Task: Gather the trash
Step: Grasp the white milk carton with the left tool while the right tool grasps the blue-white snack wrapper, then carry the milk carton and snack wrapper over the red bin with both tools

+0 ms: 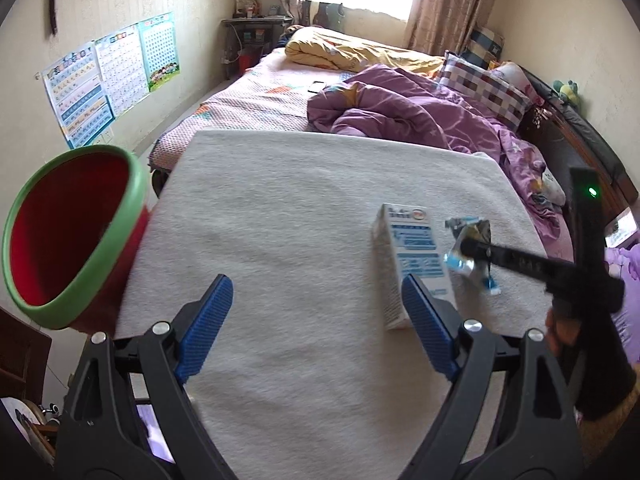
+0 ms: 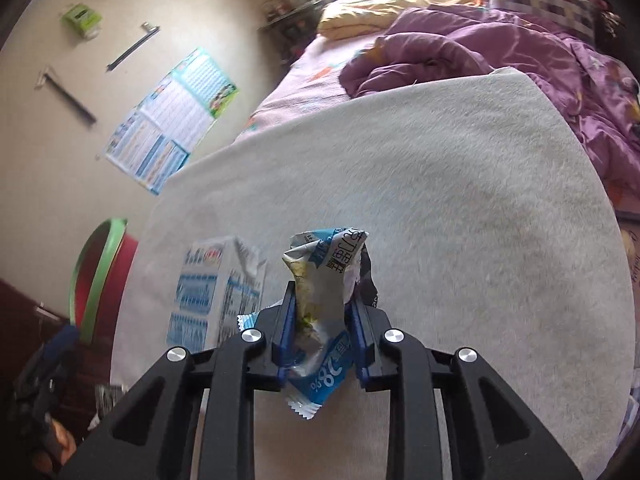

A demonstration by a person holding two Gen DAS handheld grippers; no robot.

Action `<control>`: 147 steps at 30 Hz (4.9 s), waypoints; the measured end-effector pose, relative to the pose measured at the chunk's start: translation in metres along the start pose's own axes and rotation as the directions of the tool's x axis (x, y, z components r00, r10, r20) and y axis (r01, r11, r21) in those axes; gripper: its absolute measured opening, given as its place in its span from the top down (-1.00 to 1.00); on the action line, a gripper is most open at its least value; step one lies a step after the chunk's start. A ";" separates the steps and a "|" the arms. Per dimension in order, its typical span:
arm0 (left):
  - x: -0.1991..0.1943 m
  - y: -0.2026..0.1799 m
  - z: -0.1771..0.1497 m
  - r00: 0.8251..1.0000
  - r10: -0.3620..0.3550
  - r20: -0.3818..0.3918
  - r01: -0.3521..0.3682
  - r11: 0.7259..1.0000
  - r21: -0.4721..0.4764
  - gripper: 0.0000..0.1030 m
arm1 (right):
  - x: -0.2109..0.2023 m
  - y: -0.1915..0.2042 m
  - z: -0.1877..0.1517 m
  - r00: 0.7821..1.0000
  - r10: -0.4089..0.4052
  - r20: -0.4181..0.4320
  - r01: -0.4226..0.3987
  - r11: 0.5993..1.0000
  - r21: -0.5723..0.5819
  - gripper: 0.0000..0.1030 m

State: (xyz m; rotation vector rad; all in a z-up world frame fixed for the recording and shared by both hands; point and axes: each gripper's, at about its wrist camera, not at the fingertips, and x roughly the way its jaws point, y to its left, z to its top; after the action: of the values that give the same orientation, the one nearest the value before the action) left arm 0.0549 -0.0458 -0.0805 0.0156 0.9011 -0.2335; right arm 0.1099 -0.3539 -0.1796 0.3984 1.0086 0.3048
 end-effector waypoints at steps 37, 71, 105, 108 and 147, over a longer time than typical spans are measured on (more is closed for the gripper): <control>0.083 -0.069 -0.014 0.991 0.033 -0.131 -0.020 0.995 0.098 -0.44 | -0.042 -0.014 -0.049 0.999 -0.043 0.021 0.043 0.998 -0.035 0.47; 0.000 -0.005 -0.013 0.999 -0.038 0.009 0.038 0.996 0.080 0.04 | -0.036 0.071 -0.047 0.998 0.000 0.061 0.008 0.992 -0.123 0.47; -0.049 0.176 -0.011 0.993 0.082 0.085 -0.082 0.997 -0.010 0.04 | 0.017 0.244 -0.049 0.992 0.090 0.087 -0.065 0.964 -0.258 0.47; -0.049 0.185 -0.013 0.993 0.086 0.080 -0.085 0.996 -0.016 0.04 | 0.022 0.253 -0.051 0.992 0.094 0.080 -0.070 0.962 -0.266 0.47; -0.064 0.245 -0.021 0.987 0.123 0.099 -0.118 0.991 -0.062 0.04 | 0.054 0.298 -0.050 0.988 0.145 0.044 -0.122 0.935 -0.333 0.46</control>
State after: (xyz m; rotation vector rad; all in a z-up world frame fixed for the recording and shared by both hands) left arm 0.0514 0.2081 -0.0640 0.0063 0.8011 -0.0953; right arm 0.0750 -0.0581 -0.1072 0.1709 0.8455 0.5706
